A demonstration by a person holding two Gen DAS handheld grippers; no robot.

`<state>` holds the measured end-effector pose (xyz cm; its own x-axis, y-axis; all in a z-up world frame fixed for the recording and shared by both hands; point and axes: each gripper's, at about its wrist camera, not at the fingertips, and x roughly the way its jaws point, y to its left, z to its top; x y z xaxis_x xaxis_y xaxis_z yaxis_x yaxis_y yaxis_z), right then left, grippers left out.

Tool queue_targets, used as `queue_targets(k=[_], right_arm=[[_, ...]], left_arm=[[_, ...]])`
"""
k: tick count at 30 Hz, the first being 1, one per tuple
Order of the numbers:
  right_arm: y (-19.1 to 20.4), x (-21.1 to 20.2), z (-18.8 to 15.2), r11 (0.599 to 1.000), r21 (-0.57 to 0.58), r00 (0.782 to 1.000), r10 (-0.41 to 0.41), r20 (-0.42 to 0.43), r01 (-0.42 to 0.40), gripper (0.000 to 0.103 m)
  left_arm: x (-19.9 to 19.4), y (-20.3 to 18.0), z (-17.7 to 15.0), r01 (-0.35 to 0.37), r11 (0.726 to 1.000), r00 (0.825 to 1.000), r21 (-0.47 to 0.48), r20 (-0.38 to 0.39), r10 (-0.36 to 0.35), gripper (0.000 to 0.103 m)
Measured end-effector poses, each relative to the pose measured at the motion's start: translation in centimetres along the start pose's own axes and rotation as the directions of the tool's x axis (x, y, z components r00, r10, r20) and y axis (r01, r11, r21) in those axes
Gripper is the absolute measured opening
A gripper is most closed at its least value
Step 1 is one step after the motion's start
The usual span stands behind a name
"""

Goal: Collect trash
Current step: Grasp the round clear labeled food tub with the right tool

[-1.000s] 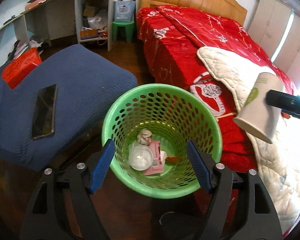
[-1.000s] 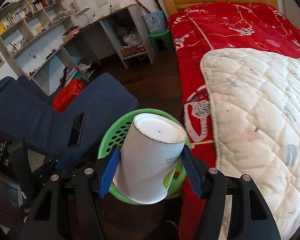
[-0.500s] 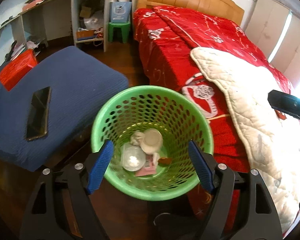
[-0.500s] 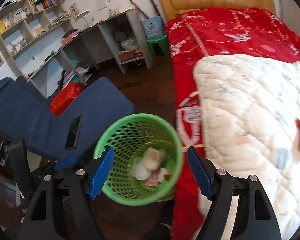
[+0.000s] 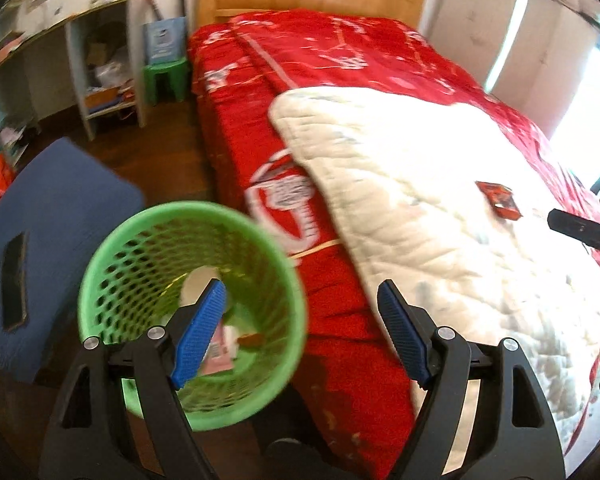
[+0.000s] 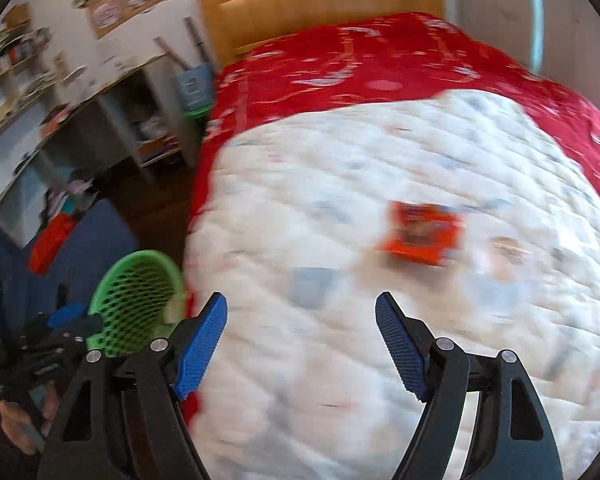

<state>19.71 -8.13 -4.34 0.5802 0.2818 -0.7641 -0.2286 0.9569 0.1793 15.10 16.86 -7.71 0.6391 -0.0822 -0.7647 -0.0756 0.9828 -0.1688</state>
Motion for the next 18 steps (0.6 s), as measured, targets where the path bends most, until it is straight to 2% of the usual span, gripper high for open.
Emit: queue_targets(k=[5,9,18], right_arm=[[-5.7,-1.1,-0.2,0.995,0.063,0.997,-0.083,0.009,0.082,0.074],[-9.3,-1.5,0.0,0.986,0.063,0.987,-0.156,0.027,0.155,0.077],[-13.4,1.7,0.8,0.982,0.051,0.983,-0.182,-0.014,0.182,0.078]], left_arm=[[1.0,-4.0,1.4,0.037,0.998,0.999,0.046,-0.009,-0.037,0.078],[1.6,-6.9,2.2,0.063,0.995,0.998,0.076,-0.008,-0.063,0.078],[3.8,-12.6,4.4,0.11,0.983,0.994,0.147,-0.027,-0.107,0.078]])
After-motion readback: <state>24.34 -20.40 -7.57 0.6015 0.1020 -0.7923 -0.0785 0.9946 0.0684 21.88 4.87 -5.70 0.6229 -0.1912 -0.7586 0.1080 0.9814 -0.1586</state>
